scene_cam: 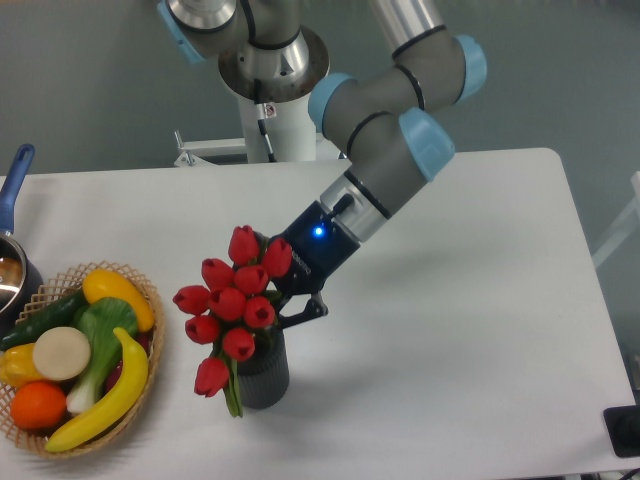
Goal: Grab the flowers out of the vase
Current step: 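Lift the gripped tulips up and out of the grey vase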
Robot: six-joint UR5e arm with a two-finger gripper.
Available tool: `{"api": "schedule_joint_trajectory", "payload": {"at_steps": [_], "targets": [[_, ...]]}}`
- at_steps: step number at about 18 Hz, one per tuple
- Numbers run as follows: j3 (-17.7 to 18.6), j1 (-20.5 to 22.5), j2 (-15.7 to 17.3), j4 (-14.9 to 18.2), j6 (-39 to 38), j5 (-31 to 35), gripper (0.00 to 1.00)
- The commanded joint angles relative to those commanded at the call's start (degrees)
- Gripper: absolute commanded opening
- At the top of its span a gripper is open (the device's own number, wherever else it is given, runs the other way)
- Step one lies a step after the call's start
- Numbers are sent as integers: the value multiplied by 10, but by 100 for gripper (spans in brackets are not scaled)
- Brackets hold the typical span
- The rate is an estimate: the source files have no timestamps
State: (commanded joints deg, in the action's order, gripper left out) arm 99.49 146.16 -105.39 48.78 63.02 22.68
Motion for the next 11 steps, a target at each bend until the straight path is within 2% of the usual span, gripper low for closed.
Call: {"api": "schedule_joint_trajectory", "payload": {"at_steps": [4, 8, 11], "targets": [[-8, 3, 9, -2, -26, -3, 36], [-37, 18, 9, -2, -53, -39, 36], [-57, 20, 8, -2, -79, -42, 36]]}}
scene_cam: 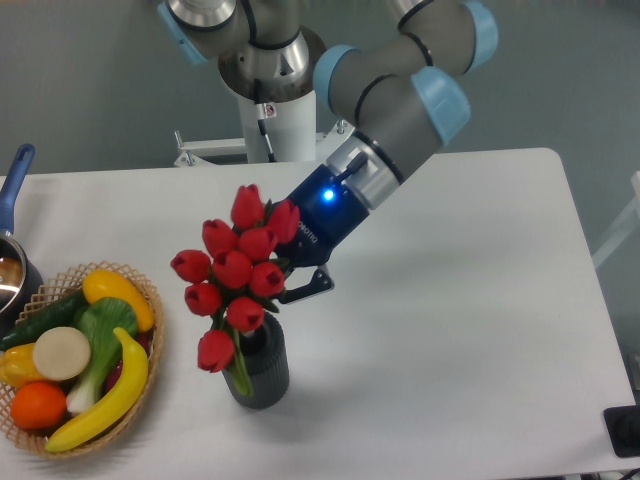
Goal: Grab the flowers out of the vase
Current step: 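Lift the gripped tulips up and out of the grey vase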
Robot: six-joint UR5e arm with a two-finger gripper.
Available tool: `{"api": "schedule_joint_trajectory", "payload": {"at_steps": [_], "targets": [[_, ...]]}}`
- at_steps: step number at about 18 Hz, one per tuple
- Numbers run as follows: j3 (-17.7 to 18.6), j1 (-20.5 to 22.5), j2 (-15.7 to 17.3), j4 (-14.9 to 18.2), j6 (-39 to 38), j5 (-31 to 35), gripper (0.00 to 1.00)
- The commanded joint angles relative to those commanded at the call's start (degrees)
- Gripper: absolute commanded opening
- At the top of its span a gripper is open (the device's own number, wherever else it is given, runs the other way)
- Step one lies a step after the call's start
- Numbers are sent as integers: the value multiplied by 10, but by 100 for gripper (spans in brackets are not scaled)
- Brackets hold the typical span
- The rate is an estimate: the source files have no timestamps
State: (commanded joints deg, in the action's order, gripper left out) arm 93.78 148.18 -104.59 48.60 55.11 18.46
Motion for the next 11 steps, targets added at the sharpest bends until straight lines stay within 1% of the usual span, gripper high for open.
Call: {"api": "schedule_joint_trajectory", "payload": {"at_steps": [3, 7, 11], "targets": [[-12, 4, 0, 0, -5, -2, 36], [-31, 15, 0, 0, -43, -15, 36], [-33, 29, 1, 0, -59, -24, 36]]}}
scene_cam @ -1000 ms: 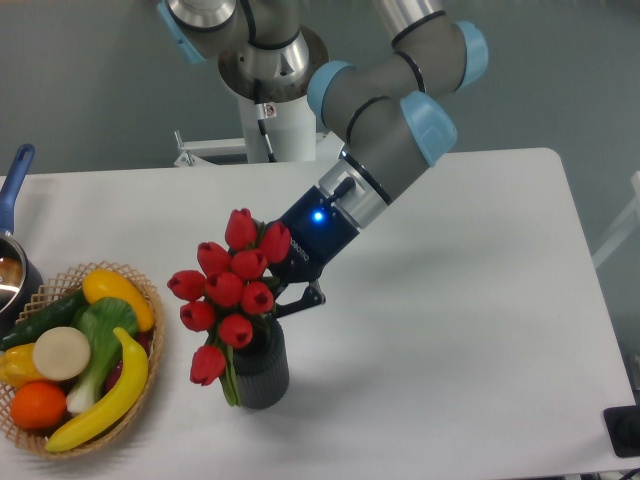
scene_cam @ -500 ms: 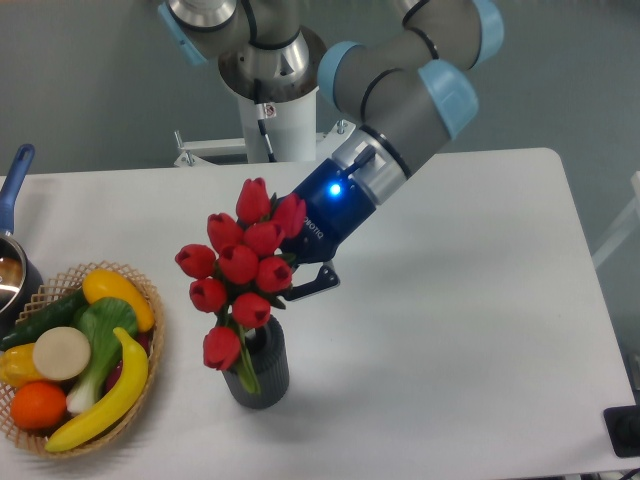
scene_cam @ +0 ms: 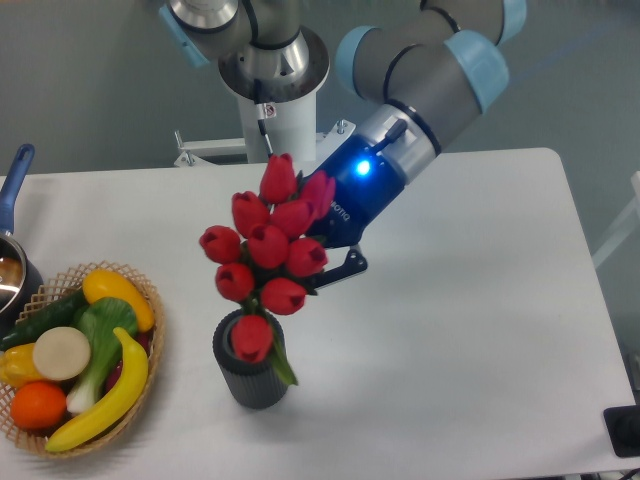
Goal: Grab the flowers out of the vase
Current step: 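Lift the gripped tulips up and out of the grey vase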
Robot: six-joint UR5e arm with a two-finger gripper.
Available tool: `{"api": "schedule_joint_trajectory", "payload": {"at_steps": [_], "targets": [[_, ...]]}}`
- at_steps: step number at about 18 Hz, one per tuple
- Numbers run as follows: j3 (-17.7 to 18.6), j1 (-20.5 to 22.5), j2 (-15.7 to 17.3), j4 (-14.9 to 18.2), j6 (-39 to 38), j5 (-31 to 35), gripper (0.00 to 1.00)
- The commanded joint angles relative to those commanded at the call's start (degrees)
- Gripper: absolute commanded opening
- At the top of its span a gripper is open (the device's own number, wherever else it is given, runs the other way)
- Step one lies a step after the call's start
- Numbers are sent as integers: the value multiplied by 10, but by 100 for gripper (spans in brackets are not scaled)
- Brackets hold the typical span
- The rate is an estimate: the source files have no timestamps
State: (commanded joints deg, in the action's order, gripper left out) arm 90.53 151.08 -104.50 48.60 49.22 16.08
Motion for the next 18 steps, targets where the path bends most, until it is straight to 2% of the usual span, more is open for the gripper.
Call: {"api": "schedule_joint_trajectory", "payload": {"at_steps": [8, 18], "targets": [[-21, 20, -1, -1, -1, -23, 36], [-24, 33, -2, -3, 4, -25, 36]]}}
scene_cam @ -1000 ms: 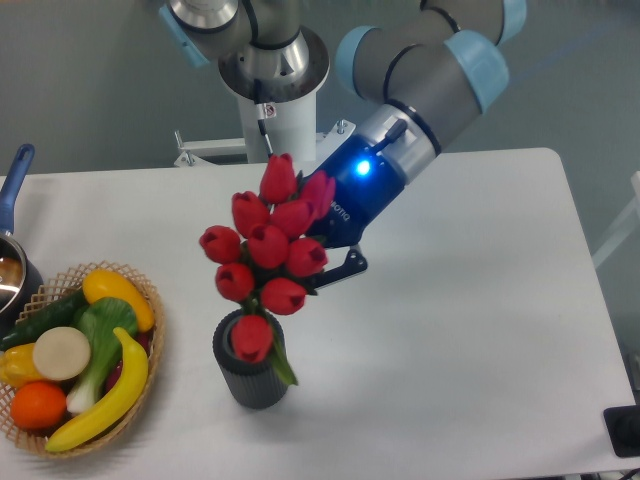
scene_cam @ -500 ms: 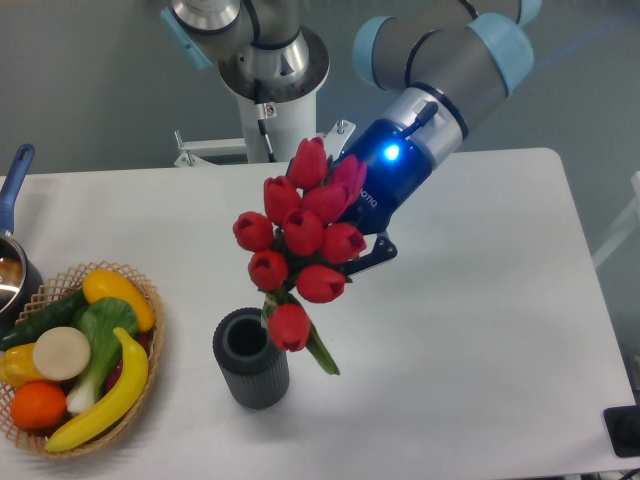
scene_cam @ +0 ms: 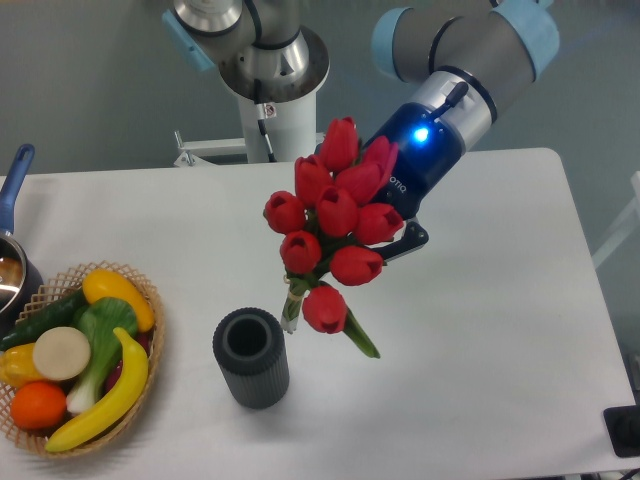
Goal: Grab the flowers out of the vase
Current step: 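Lift the gripped tulips up and out of the grey vase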
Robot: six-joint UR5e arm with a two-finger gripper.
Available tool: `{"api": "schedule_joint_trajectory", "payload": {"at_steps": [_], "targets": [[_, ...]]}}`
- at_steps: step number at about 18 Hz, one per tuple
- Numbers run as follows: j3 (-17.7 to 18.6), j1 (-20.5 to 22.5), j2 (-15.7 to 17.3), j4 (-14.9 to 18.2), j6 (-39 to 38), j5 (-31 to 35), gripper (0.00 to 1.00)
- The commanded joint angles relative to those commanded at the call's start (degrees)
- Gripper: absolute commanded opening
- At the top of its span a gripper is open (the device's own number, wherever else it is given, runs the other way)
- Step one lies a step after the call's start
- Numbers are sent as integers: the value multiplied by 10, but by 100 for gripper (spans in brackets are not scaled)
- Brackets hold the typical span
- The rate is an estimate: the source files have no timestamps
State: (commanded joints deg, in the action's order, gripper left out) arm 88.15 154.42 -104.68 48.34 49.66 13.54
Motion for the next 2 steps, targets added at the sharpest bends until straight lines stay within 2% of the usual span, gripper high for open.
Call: {"api": "schedule_joint_trajectory", "payload": {"at_steps": [2], "targets": [[3, 0, 0, 0, 1, 0, 36]]}}
